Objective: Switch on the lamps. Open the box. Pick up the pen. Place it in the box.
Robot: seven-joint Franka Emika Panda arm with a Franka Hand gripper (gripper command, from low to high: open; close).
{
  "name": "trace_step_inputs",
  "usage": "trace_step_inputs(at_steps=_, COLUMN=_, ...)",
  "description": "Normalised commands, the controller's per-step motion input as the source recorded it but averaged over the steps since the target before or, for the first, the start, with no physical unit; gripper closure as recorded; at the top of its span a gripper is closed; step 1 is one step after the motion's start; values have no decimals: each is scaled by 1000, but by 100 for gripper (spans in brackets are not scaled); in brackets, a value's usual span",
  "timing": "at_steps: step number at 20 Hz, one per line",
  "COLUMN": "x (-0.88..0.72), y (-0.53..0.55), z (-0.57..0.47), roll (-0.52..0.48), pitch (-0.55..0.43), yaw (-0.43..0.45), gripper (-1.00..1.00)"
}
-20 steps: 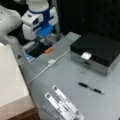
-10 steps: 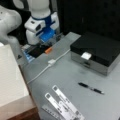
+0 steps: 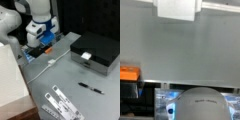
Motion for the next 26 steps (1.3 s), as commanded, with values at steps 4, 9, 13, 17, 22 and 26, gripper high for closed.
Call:
trace_step_inputs(at_steps=4, x=-325, y=-53, z=-232, roll=-53, pitch=-235, yaw=-42, gripper=100)
trace_step_inputs(at_steps=9, x=-261, y=-41, z=-205, roll=-42, pitch=-275, yaw=-26, gripper=100)
trace_step_inputs(at_steps=13, x=-211, y=-8, z=-243, roll=-31, pitch=-290, yaw=-12, gripper=100)
trace_step_inputs(at_steps=17, x=-251, y=12, z=-324, roll=-38, pitch=-269, yaw=-19, gripper=100)
trace_step_inputs(at_steps=22, x=-333, y=-14, z=-488, roll=-45, pitch=-275, yaw=-28, gripper=100)
trace_step_inputs(at_steps=26, x=-408, y=-53, z=-509, roll=-55, pitch=-298, yaw=-22, gripper=100)
